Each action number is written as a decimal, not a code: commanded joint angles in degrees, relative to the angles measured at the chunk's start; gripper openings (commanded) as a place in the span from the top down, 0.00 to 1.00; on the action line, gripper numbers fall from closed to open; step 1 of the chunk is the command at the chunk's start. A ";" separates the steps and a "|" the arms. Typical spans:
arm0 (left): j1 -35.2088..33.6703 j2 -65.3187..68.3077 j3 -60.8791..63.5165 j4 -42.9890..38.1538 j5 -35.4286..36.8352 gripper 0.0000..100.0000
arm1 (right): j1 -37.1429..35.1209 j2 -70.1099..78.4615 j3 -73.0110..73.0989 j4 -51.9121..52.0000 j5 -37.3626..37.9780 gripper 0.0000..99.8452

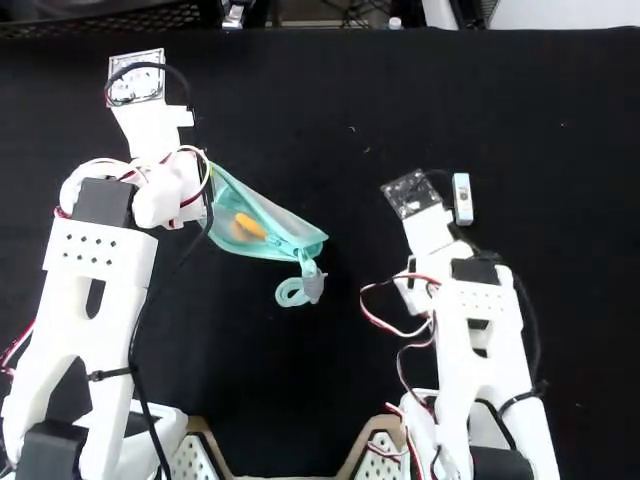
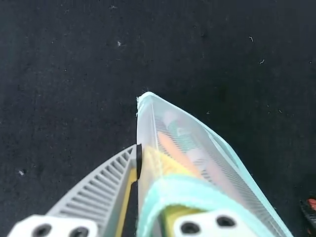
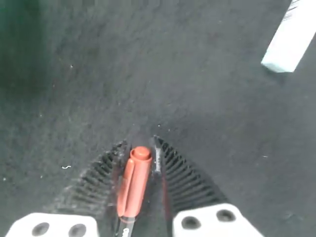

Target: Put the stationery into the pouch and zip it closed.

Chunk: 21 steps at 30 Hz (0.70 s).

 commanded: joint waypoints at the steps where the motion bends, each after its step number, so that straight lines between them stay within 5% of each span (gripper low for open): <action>1: -1.19 8.26 5.23 -2.20 -0.70 0.97 | -0.62 1.54 0.13 -1.14 1.76 0.96; 6: -1.19 8.26 5.23 -2.20 -0.70 0.97 | -0.53 11.30 -4.62 2.37 3.60 0.81; 15: -1.19 8.26 5.23 -2.20 -0.70 0.97 | -0.62 28.88 -23.34 17.14 3.34 0.83; 21: -1.19 8.26 5.23 -2.20 -0.70 0.97 | -0.35 39.08 -27.12 16.09 3.69 0.83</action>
